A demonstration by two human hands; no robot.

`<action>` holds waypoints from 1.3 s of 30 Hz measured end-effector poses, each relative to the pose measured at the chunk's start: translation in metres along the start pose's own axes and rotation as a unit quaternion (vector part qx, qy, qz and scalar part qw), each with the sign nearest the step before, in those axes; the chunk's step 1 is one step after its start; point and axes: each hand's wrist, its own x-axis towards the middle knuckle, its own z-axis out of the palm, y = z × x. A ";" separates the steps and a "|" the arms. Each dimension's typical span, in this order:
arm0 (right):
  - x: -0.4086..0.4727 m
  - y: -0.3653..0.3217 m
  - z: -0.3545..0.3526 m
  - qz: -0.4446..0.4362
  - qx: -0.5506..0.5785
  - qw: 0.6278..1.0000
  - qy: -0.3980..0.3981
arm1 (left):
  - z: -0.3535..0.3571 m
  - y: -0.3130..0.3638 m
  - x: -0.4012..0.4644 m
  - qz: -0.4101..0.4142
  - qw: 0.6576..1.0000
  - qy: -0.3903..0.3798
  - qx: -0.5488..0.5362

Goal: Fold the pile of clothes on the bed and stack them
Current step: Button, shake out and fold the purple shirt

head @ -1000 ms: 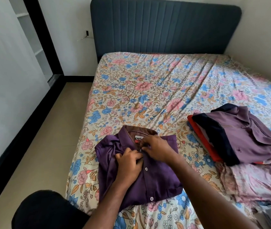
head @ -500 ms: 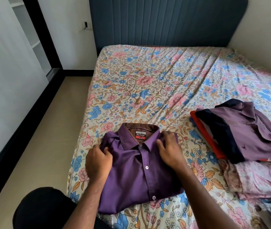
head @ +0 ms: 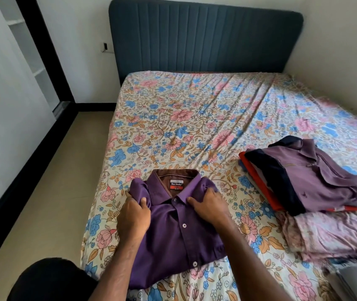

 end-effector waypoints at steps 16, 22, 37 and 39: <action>-0.010 0.048 -0.072 -0.110 0.531 0.833 0.109 | -0.004 0.108 0.020 0.182 0.936 -0.066 -0.295; -0.005 0.095 -0.152 -0.126 0.532 0.794 0.267 | 0.028 0.246 0.023 0.283 0.901 -0.139 -0.297; 0.017 0.182 -0.193 0.161 0.541 0.657 0.500 | 0.124 0.470 -0.022 0.495 0.804 -0.295 -0.148; 0.020 0.194 -0.181 0.208 0.530 0.671 0.475 | 0.153 0.462 -0.026 0.487 0.797 -0.346 -0.088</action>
